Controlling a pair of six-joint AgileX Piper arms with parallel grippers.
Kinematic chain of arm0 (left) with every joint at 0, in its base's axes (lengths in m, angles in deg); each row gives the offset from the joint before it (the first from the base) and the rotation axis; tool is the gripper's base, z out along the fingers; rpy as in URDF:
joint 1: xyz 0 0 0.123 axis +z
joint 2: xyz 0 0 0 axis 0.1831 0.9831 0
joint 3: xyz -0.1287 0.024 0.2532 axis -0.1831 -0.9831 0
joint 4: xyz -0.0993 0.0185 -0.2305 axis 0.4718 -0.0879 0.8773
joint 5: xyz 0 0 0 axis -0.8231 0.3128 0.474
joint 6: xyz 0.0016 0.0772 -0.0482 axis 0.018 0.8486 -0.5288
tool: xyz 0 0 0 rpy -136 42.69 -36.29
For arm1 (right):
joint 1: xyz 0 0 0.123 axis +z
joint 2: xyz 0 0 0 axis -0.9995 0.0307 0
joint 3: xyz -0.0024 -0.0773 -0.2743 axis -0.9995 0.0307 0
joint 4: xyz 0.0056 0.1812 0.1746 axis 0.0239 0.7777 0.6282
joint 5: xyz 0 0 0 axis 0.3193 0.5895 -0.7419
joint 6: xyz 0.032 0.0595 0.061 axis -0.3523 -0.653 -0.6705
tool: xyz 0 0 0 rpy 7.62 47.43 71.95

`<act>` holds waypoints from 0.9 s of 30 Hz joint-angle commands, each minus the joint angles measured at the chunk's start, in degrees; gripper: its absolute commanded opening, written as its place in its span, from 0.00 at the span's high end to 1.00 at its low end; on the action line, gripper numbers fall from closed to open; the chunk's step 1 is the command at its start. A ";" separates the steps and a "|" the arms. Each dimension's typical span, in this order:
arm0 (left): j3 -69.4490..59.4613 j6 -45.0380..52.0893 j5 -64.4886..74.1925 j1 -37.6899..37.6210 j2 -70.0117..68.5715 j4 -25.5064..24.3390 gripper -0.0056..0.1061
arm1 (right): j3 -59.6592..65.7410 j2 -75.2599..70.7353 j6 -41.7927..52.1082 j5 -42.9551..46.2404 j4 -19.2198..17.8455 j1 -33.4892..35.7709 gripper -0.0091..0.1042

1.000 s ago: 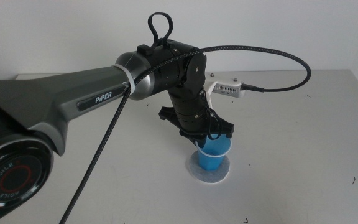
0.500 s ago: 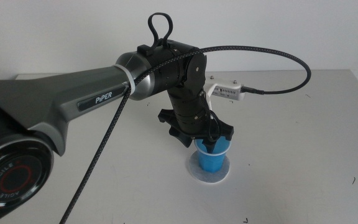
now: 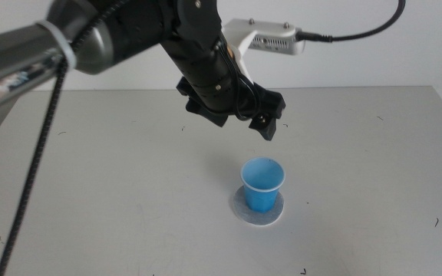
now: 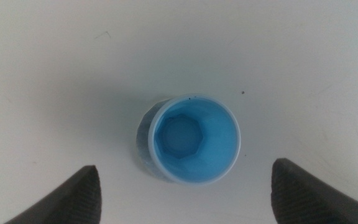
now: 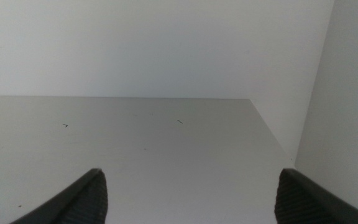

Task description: Place an empty cup on a cup mat.

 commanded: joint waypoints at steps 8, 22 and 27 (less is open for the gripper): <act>1.55 -5.96 8.14 0.58 -16.75 -13.57 0.01 | -0.66 -1.10 0.49 4.48 -0.52 0.11 0.09; 1.16 -9.37 14.13 3.33 -32.50 -31.81 0.01 | -0.66 -1.10 0.49 4.48 -0.52 0.11 0.09; -1.79 -7.88 14.13 9.47 -35.26 -29.20 0.01 | -0.66 -1.10 0.49 4.48 -0.52 0.11 0.09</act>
